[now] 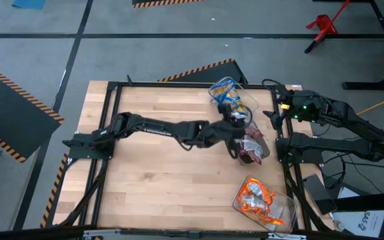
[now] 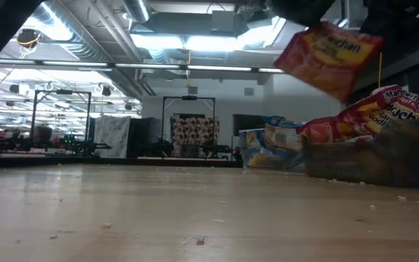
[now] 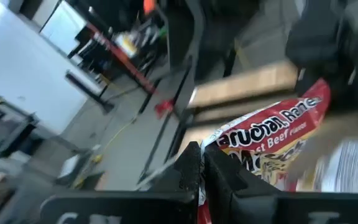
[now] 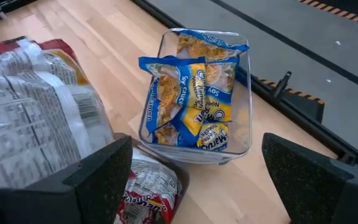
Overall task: Sort Maruchan noodles
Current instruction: Put the red bag into the black bin
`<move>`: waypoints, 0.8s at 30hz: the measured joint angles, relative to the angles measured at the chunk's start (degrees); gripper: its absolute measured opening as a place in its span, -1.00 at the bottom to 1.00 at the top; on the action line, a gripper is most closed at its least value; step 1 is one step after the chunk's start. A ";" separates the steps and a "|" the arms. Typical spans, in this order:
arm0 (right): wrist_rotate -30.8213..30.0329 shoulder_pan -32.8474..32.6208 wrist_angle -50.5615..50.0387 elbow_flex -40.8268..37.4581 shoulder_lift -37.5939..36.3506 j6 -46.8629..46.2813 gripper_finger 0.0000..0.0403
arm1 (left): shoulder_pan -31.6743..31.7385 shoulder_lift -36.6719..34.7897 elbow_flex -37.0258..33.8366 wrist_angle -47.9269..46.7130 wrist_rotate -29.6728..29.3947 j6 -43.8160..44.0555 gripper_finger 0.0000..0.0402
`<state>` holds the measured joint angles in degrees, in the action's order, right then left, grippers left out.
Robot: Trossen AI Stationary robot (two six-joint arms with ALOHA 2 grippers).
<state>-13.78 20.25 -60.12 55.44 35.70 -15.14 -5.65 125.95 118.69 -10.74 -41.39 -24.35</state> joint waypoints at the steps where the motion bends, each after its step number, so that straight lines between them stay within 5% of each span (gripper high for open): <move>1: 0.00 0.00 -0.01 0.00 0.00 0.00 0.71 | 0.59 0.00 0.00 1.80 1.77 0.40 -1.00; 12: -3.58 0.00 -0.06 0.00 -0.02 0.01 0.71 | 2.86 10.75 -0.13 15.21 9.54 7.38 -1.00; 24: -3.13 0.00 -1.27 0.00 -0.02 -0.01 0.71 | 1.46 12.66 0.00 10.23 20.24 14.09 -0.96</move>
<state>-16.91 20.25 -61.39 55.44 35.68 -15.15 -4.19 138.61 118.69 -0.51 -21.15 -10.26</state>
